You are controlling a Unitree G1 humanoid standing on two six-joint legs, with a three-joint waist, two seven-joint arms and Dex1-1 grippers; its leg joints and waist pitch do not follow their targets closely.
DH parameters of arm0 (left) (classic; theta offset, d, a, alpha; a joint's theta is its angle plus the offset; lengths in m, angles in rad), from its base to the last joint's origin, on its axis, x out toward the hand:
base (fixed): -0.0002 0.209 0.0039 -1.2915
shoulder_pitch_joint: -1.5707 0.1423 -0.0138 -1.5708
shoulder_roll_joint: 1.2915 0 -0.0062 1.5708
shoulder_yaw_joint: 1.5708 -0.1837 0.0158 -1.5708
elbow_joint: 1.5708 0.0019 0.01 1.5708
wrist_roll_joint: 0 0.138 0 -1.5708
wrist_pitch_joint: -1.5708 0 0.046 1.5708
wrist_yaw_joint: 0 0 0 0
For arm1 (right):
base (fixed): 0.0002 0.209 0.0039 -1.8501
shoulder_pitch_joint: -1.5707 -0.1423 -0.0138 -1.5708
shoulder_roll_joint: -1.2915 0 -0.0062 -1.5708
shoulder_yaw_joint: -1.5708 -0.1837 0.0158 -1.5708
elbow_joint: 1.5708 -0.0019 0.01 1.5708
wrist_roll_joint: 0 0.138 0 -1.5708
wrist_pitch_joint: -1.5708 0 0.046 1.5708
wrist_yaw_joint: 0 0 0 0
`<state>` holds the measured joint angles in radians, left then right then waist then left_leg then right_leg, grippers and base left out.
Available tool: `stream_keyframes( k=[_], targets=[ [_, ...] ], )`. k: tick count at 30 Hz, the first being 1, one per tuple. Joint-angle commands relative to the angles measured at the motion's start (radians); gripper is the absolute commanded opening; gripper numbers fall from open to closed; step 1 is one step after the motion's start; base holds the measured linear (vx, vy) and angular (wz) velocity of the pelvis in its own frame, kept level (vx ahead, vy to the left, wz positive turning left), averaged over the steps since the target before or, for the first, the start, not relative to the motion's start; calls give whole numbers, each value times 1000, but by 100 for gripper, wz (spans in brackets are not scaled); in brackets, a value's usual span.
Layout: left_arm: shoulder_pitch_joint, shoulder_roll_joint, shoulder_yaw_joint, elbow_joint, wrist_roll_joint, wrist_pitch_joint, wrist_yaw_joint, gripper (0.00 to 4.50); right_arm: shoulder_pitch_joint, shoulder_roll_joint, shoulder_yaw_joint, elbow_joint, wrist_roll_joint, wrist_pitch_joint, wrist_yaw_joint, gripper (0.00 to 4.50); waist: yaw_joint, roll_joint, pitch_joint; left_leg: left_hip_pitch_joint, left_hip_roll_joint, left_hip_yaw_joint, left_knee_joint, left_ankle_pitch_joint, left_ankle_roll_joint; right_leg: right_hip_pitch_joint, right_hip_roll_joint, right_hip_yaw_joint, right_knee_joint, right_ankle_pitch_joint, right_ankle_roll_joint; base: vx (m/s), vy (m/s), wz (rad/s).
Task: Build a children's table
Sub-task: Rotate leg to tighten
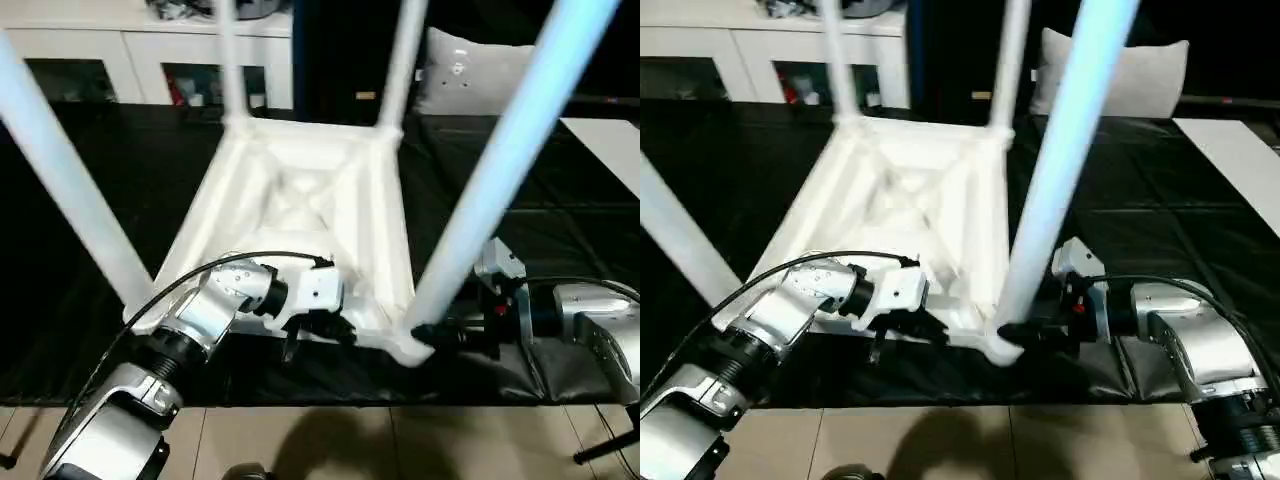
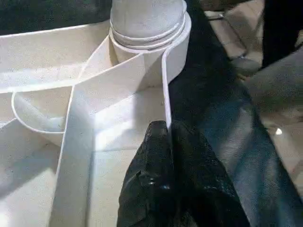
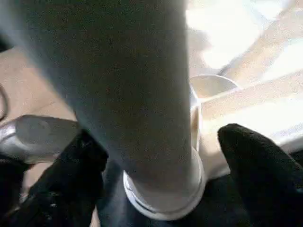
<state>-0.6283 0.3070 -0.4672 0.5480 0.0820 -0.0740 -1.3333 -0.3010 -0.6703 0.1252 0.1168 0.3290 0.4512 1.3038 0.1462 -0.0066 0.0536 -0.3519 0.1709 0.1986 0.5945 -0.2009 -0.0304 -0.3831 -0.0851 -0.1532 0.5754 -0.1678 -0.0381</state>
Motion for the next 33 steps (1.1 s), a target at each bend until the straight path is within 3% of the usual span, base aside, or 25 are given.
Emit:
stream_keyframes(
  k=[1,8,12,17,19,22,24,25,29,32,33],
  targets=[
    [12,1,-54,-32,12,-23,-65,0,10,-14,6,-23,25,12,30,357,-5,-20,-65,10,86,-36,-65,-145,66,46,-110,80,-79,-365,-95,0,0,0],
    [11,18,-53,-30,7,-34,-83,0,15,-16,21,-24,47,29,75,278,-5,-20,-64,11,82,-37,-65,-157,56,46,-108,77,-86,-413,-72,0,0,0],
    [14,20,-49,-34,4,-25,-84,0,22,-8,19,-32,62,40,76,258,-5,-20,-66,9,83,-37,-65,-149,57,47,-108,77,-84,-397,-73,0,0,0],
    [18,-7,-16,-40,-24,50,-45,0,44,42,1,-75,95,94,10,227,-5,-15,-67,10,86,-38,-66,-143,52,46,-108,79,-79,-362,-87,0,0,0],
    [15,-36,9,-41,-35,104,11,0,40,96,-13,-87,84,121,-98,222,-12,-15,-60,12,80,-39,-68,-176,39,44,-109,75,-91,-434,-73,0,0,0],
    [4,-77,30,-25,-26,165,102,0,8,187,-36,-43,24,149,-297,219,-29,-16,-54,19,69,-43,-65,-224,7,39,-107,61,-115,-576,-22,0,0,0],
    [-2,-94,37,-14,-21,183,139,0,-7,221,-51,-20,8,166,-371,214,-44,-18,-53,19,65,-46,-63,-246,-2,40,-107,51,-123,-613,0,0,0,0],
    [-8,-117,50,-2,-16,208,189,0,-23,260,-68,1,-13,183,-459,212,-63,-14,-53,18,68,-52,-62,-273,-9,39,-106,47,-127,-618,11,0,0,0],
    [-36,-215,105,44,-7,284,388,0,-79,396,-136,64,-76,209,-745,209,-107,-11,-54,16,63,-57,-55,-320,-11,40,-107,31,-138,-627,21,0,0,0],
    [-51,-278,146,66,-13,323,498,0,-109,466,-175,97,-72,165,-848,209,-116,-4,-58,17,71,-60,-58,-330,-5,44,-113,23,-142,-587,19,0,0,0],
    [-52,-286,150,67,-13,327,509,0,-112,473,-177,101,-68,150,-849,240,-116,-6,-57,18,72,-59,-60,-332,1,42,-113,27,-141,-567,18,0,0,0]
  ],
)
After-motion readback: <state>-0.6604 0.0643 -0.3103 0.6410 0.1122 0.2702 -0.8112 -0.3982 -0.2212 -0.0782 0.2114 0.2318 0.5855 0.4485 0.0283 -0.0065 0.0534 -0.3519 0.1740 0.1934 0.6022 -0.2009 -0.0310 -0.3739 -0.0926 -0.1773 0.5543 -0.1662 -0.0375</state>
